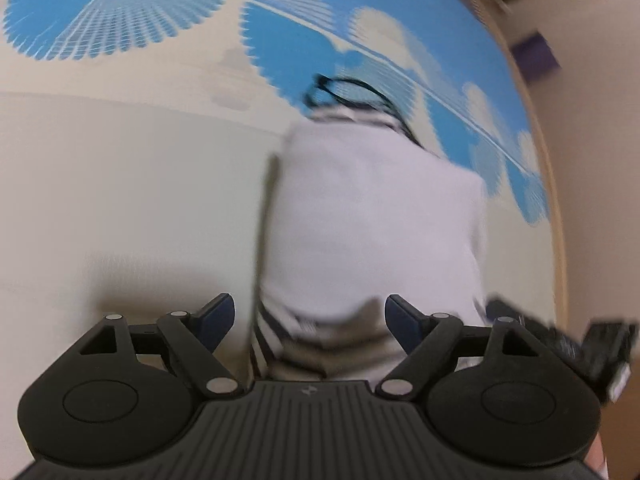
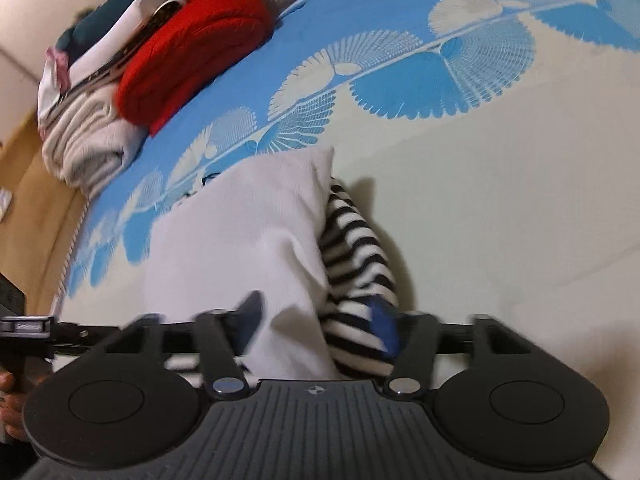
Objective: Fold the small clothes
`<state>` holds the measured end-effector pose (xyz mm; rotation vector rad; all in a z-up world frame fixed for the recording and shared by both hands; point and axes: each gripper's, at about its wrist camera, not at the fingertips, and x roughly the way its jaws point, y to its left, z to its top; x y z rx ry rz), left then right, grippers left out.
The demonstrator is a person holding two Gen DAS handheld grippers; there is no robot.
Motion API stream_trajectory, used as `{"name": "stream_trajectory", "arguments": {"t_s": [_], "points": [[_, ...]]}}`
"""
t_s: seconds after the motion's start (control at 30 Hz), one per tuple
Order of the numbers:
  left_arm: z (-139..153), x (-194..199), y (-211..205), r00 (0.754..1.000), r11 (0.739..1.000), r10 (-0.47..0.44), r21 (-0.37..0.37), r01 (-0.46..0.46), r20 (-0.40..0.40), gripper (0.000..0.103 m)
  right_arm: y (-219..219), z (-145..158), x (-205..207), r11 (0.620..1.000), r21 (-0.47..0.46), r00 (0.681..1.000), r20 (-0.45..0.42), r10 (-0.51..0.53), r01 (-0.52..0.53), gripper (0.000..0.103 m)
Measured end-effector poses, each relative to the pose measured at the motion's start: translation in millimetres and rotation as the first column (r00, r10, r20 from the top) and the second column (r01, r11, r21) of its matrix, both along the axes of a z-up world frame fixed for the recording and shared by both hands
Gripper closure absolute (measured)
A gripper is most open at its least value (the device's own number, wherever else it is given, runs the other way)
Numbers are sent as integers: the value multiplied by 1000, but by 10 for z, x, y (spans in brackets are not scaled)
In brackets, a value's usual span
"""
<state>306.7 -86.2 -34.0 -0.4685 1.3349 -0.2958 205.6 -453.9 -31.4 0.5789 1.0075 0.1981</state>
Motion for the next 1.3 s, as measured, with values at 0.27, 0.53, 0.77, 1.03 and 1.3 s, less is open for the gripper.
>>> {"name": "stream_trajectory", "arguments": {"t_s": [0.27, 0.53, 0.77, 1.03, 1.3], "points": [[-513, 310, -153, 998, 991, 42, -124, -48, -48, 10, 94, -379, 199, 999, -29, 986, -164, -20, 15, 26], [-565, 373, -281, 1000, 987, 20, -157, -20, -1, 27, 80, -339, 198, 998, -15, 986, -156, -59, 58, 87], [11, 428, -94, 986, 995, -21, -96, 37, 165, 58, 271, -110, 263, 995, -6, 992, -77, -97, 97, 93], [393, 550, 748, 967, 999, 48, 6, -51, 250, 59, 904, 77, 693, 996, 75, 999, 19, -48, 47, 94], [536, 625, 1490, 938, 974, 172, 87, -207, 301, 41, 1500, 166, 941, 997, 68, 998, 53, -29, 26, 97]]}}
